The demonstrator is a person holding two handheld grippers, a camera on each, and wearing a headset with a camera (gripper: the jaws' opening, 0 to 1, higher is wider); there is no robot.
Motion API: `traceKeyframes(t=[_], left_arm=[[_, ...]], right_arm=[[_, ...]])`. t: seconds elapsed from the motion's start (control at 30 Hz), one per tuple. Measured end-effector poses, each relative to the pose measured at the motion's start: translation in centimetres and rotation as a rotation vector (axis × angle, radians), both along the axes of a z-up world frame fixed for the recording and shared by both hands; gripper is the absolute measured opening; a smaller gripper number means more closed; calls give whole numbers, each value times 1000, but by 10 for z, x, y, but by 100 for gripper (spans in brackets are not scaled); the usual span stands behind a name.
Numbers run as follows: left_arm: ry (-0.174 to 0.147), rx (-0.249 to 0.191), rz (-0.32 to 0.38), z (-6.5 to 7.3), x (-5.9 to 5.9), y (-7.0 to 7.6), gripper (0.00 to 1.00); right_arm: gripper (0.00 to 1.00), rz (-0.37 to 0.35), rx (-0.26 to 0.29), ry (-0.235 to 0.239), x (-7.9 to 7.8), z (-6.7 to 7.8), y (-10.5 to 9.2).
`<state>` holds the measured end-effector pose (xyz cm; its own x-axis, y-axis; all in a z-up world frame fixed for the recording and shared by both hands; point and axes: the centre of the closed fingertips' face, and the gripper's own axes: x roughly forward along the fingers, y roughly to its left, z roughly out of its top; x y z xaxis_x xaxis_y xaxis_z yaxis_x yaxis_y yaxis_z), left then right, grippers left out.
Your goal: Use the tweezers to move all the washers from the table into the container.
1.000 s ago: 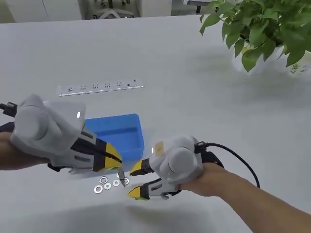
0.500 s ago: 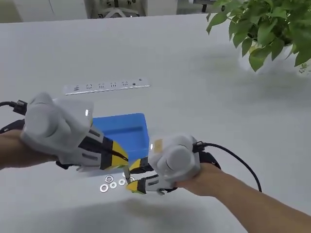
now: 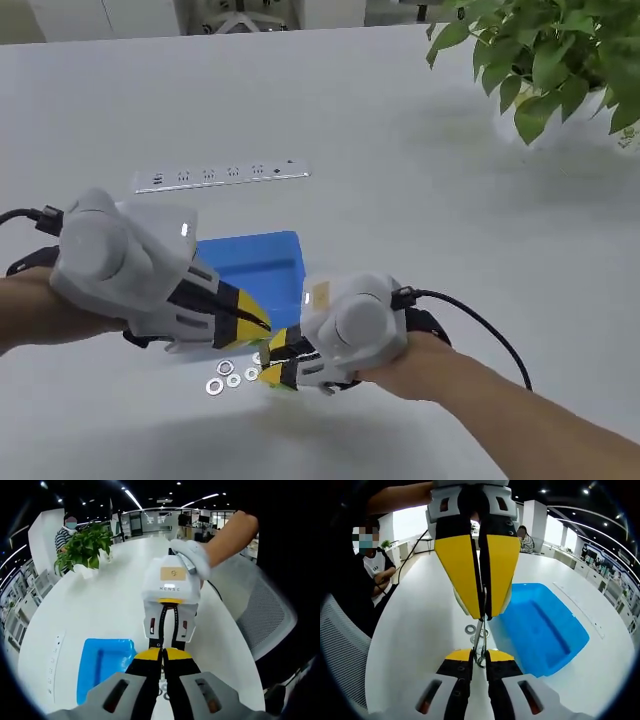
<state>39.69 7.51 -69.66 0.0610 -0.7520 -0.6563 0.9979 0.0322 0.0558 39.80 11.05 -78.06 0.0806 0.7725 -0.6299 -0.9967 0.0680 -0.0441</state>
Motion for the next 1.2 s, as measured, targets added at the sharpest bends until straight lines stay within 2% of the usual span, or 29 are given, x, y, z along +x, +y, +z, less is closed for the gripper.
traceKeyframes(t=[0.27,0.7,0.97,1.2], left_arm=[[2,0,-1,-2,-2,-1,5],[-6,5,-1,-2,-2,-1,6],[-4,10,-1,-2,-3,2,12],[6,-13,23,1,-4,7,20]], right_arm=[[10,-31,10,44,0,0,0],[8,-44,9,61,-1,0,0],[8,-46,9,65,-1,0,0],[8,-47,5,65,-1,0,-2]])
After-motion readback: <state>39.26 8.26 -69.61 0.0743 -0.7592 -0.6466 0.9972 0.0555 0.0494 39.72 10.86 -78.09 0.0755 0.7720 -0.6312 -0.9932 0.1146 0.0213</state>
